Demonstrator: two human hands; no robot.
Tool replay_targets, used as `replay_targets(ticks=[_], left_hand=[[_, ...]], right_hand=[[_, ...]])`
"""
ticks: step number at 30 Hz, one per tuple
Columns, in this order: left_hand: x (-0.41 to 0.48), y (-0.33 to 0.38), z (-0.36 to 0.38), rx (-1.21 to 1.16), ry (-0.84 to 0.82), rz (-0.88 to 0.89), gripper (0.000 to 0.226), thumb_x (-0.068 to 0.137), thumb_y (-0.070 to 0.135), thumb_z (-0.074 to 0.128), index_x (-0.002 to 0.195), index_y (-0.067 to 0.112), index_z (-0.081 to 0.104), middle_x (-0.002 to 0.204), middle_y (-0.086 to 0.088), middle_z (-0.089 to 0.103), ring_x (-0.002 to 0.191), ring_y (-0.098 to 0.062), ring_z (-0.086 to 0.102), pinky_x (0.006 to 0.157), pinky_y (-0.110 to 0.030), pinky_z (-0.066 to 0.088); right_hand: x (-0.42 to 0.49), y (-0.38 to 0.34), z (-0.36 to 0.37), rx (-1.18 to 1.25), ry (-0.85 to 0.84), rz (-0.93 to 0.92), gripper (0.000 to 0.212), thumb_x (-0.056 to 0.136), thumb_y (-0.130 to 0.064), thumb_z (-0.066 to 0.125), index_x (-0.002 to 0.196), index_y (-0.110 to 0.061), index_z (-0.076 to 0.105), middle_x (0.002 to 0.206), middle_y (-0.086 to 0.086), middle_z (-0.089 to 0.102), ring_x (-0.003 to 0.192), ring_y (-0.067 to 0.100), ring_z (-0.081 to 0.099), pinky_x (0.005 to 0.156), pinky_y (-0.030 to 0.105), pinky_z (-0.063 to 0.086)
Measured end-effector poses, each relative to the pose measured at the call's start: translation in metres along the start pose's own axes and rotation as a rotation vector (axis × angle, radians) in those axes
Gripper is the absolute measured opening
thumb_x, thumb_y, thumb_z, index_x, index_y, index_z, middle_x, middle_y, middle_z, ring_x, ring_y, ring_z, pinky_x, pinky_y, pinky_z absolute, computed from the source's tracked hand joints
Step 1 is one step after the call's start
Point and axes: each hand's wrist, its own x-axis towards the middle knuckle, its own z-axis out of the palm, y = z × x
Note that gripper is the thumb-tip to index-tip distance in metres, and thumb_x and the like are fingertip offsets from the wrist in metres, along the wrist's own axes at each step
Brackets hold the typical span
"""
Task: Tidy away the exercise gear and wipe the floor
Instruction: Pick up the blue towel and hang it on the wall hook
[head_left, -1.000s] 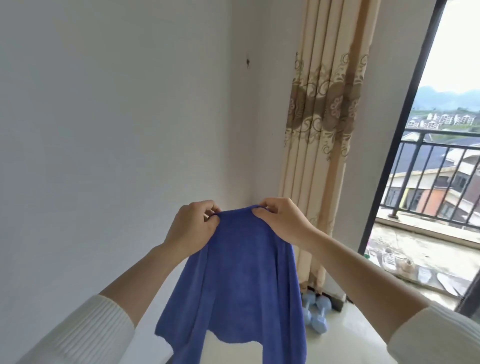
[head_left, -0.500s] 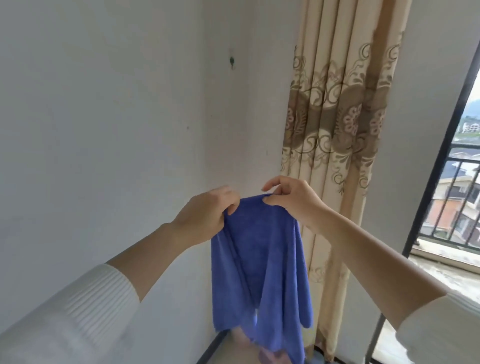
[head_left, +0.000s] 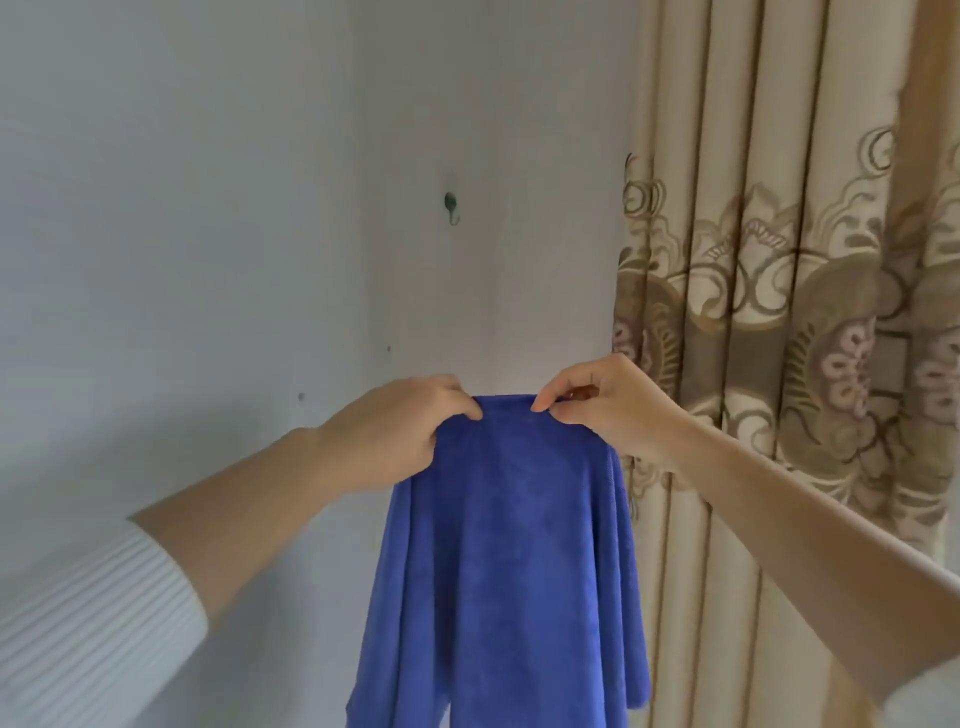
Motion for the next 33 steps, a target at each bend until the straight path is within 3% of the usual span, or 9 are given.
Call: replay_targets(ticks=[3,7,11,16,19,23,25,28,33], left_hand=[[0.043,-0.020,-0.002,0.113,0.011,-0.032,0.067,0.080,-0.013,0.036,0.131,0.026,0.055,0.124,0.009,0.053,0.103,-0.018,0.054,0.082,-0.033,0.046],[0.097,-0.044,-0.007,0.264,0.053,-0.097,0.068,0.081,-0.012,0.039,0.136,0.027,0.050,0.125,0.008,0.051,0.104,-0.019,0.053,0.073,-0.027,0.039],[0.146,-0.063,-0.016,0.409,0.069,-0.165,0.066,0.080,-0.009,0.042,0.135,0.027,0.050,0.116,0.004,0.054,0.099,-0.020,0.055,0.072,-0.032,0.045],[0.195,-0.079,-0.020,0.547,0.133,-0.318,0.049,0.079,-0.005,0.042,0.119,0.016,0.059,0.093,0.000,0.048,0.087,-0.023,0.054,0.061,-0.032,0.040],[0.218,-0.092,-0.017,0.645,0.210,-0.387,0.031,0.079,-0.004,0.043,0.105,0.009,0.055,0.091,-0.004,0.042,0.082,-0.023,0.048,0.057,-0.031,0.031],[0.243,-0.108,-0.019,0.769,0.358,-0.382,0.028,0.079,0.001,0.044,0.104,0.011,0.052,0.095,-0.004,0.043,0.094,-0.025,0.048,0.066,-0.033,0.030],[0.253,-0.115,-0.019,0.857,0.393,-0.382,0.027,0.077,0.005,0.045,0.102,0.014,0.052,0.090,0.000,0.035,0.096,-0.023,0.043,0.081,-0.038,0.033],[0.262,-0.120,-0.016,0.912,0.399,-0.402,0.032,0.072,0.006,0.046,0.102,0.014,0.053,0.095,-0.001,0.032,0.104,-0.024,0.038,0.101,-0.049,0.024],[0.266,-0.137,-0.012,0.998,0.395,-0.362,0.047,0.064,0.009,0.050,0.111,0.011,0.056,0.121,-0.005,0.043,0.110,-0.028,0.039,0.101,-0.051,0.021]], right_hand=[[0.056,0.011,-0.006,-0.134,0.065,-0.111,0.030,0.088,0.000,0.056,0.090,-0.023,0.074,0.095,-0.007,0.069,0.080,0.005,0.061,0.069,0.011,0.044],[0.127,0.027,-0.015,-0.322,0.152,-0.280,0.029,0.091,-0.005,0.052,0.100,-0.025,0.071,0.100,-0.008,0.059,0.089,0.008,0.055,0.072,0.010,0.040],[0.196,0.036,-0.029,-0.393,0.156,-0.416,0.037,0.094,-0.001,0.042,0.106,-0.025,0.067,0.096,-0.007,0.052,0.083,0.003,0.049,0.070,0.006,0.035],[0.266,0.043,-0.030,-0.578,0.260,-0.554,0.045,0.089,0.005,0.041,0.126,-0.015,0.058,0.104,0.004,0.049,0.095,0.019,0.047,0.080,0.031,0.044],[0.298,0.049,-0.023,-0.693,0.333,-0.622,0.053,0.086,0.007,0.044,0.136,-0.009,0.047,0.113,0.008,0.047,0.100,0.022,0.044,0.074,0.034,0.044],[0.334,0.045,-0.013,-0.674,0.387,-0.656,0.062,0.081,0.009,0.049,0.140,-0.003,0.036,0.119,0.013,0.044,0.098,0.026,0.045,0.078,0.039,0.045],[0.348,0.042,-0.009,-0.573,0.393,-0.641,0.060,0.081,0.008,0.050,0.138,-0.004,0.038,0.121,0.012,0.043,0.100,0.026,0.046,0.082,0.040,0.045],[0.363,0.040,-0.006,-0.514,0.389,-0.600,0.051,0.083,0.004,0.050,0.133,-0.006,0.041,0.123,0.010,0.044,0.099,0.026,0.049,0.084,0.040,0.044],[0.382,0.044,0.001,-0.312,0.301,-0.584,0.054,0.085,0.003,0.043,0.137,-0.012,0.039,0.120,0.010,0.047,0.093,0.025,0.053,0.078,0.042,0.049]])
